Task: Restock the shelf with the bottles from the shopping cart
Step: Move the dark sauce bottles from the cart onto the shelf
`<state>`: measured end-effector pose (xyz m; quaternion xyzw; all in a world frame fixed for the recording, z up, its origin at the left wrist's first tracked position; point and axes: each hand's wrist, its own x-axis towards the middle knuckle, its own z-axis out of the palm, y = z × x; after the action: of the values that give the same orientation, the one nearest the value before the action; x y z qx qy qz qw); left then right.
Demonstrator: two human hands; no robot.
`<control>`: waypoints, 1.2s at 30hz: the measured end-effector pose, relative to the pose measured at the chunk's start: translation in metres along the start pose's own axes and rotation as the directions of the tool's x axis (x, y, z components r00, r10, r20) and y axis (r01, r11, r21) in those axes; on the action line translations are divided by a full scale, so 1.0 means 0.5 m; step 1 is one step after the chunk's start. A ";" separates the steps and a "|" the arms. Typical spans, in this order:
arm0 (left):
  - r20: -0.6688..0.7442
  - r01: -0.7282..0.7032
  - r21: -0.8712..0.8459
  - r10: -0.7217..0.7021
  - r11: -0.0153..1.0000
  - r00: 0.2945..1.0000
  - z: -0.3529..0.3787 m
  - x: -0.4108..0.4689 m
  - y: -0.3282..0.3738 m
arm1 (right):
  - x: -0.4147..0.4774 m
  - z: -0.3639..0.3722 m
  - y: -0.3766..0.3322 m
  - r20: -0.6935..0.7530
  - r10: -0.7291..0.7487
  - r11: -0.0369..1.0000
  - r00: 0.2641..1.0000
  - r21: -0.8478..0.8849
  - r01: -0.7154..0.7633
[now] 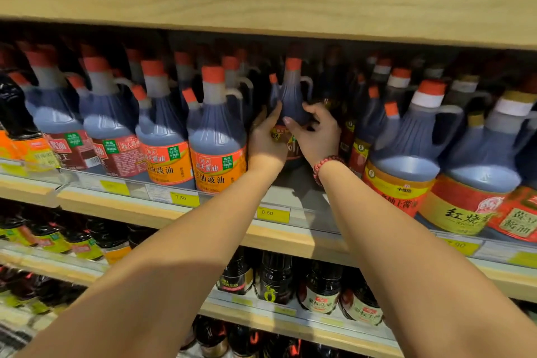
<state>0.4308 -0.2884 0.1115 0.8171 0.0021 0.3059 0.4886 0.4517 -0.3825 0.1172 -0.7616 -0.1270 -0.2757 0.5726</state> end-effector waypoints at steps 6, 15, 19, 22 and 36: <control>0.035 0.027 0.059 -0.029 0.998 0.999 -0.018 -0.030 0.034 | 0.002 -0.018 -0.028 0.028 0.185 0.981 0.982 0.051 -0.186; 0.111 0.109 0.073 -0.117 0.991 0.987 -0.089 -0.115 0.082 | -0.064 -0.085 -0.137 0.088 0.328 0.933 0.941 0.124 -0.337; 0.071 0.159 0.118 -0.168 0.980 0.983 -0.148 -0.147 0.108 | -0.095 -0.099 -0.181 0.144 0.288 0.942 0.947 0.135 -0.307; 0.038 0.165 0.080 -0.169 0.983 0.985 -0.202 -0.171 0.115 | -0.123 -0.092 -0.219 0.199 0.315 0.921 0.928 0.173 -0.350; -0.298 0.436 0.289 -0.352 0.852 0.887 -0.525 -0.363 0.028 | -0.318 0.097 -0.331 0.617 0.257 0.890 0.744 0.149 -0.431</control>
<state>0.1473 -0.1415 0.1205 0.8303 0.2824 0.2874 0.3849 0.2511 -0.2657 0.1509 -0.7291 -0.1896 0.1028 0.6495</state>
